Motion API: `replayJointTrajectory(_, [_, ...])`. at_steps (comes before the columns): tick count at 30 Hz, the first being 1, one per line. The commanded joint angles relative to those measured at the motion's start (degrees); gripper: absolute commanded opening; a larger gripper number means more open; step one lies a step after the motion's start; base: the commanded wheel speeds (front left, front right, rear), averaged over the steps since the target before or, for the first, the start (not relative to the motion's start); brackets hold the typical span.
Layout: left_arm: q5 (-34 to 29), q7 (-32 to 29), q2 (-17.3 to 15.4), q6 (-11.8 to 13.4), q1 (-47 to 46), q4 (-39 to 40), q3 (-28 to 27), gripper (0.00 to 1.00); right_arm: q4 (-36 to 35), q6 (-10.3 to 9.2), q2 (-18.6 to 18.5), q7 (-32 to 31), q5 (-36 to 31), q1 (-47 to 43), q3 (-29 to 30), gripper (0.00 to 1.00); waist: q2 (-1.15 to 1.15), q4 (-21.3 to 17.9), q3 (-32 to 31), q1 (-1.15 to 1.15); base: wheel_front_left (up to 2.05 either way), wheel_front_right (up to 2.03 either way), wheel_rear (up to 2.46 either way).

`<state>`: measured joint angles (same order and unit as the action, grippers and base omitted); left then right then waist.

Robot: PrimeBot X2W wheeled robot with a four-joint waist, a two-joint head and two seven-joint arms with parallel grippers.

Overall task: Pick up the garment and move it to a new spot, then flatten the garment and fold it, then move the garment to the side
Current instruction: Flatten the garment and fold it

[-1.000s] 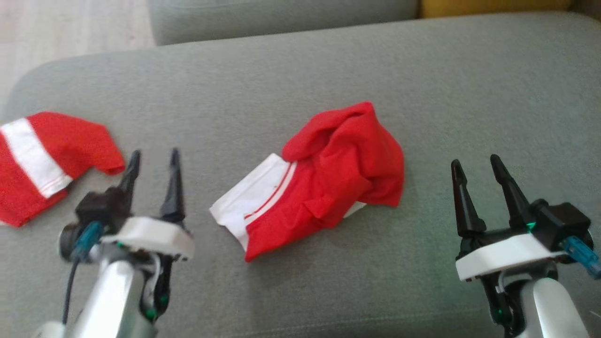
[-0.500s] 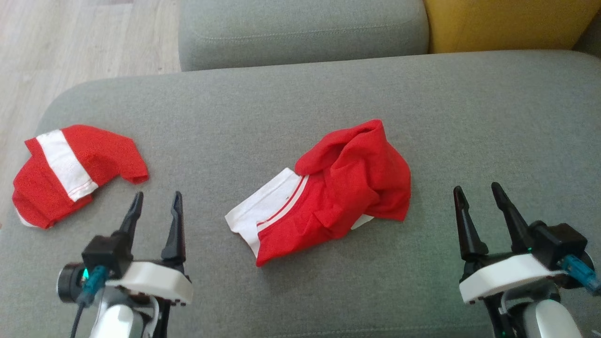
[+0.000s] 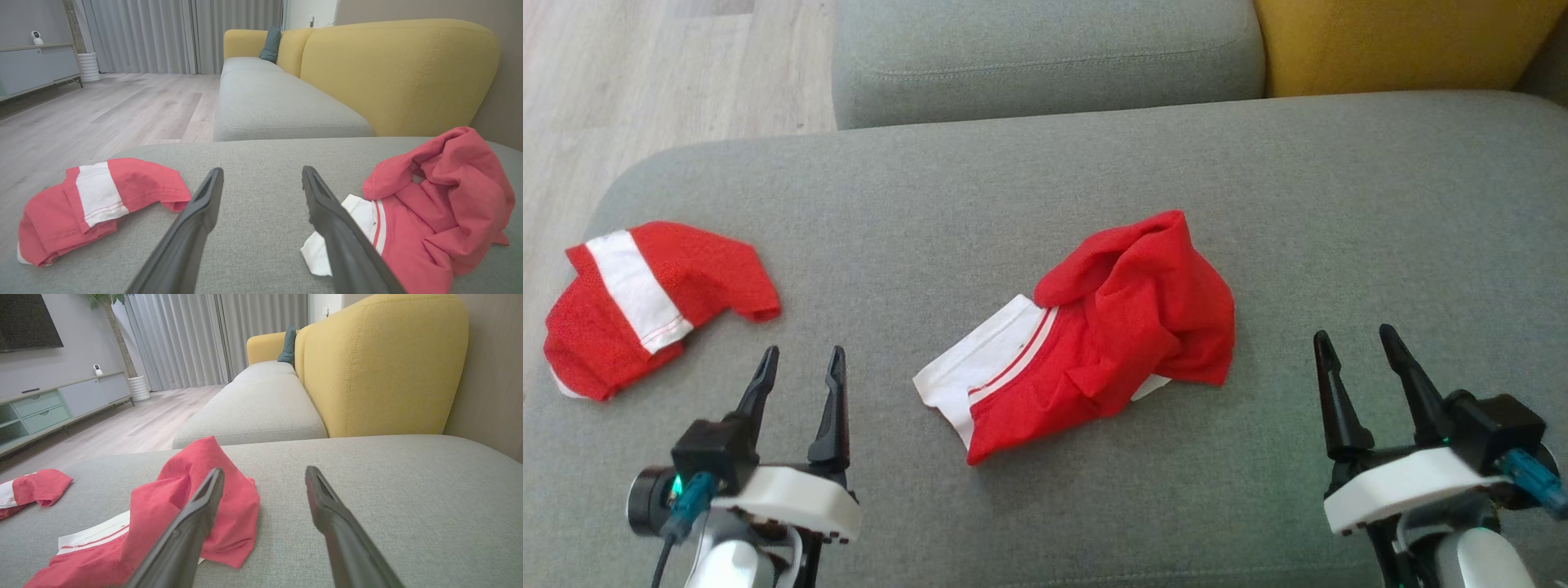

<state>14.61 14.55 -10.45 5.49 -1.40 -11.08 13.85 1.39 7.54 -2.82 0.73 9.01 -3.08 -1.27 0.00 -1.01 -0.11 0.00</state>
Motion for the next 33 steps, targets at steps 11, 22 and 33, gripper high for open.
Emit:
replayJointTrajectory(11, [0.3,0.4,-1.0,0.4,-2.5,1.4,-2.4,1.00,-2.3,-0.05,-0.6,-0.1,0.2,1.5,-1.1,1.00,0.00,0.0,0.6,0.00,0.00,0.00,0.00])
replayJointTrajectory(22, [-0.1,0.4,-0.8,0.4,-4.1,2.5,-1.9,1.00,-1.6,-0.05,-0.6,-0.3,0.4,3.5,-1.0,1.00,0.00,0.7,2.9,0.00,0.00,0.00,0.00])
replayJointTrajectory(33, [-1.4,0.4,0.0,-0.4,-9.3,4.3,-0.8,1.00,3.2,-0.05,-5.8,-7.3,4.6,16.7,-10.0,1.00,0.00,4.2,9.7,0.00,0.00,0.00,0.00])
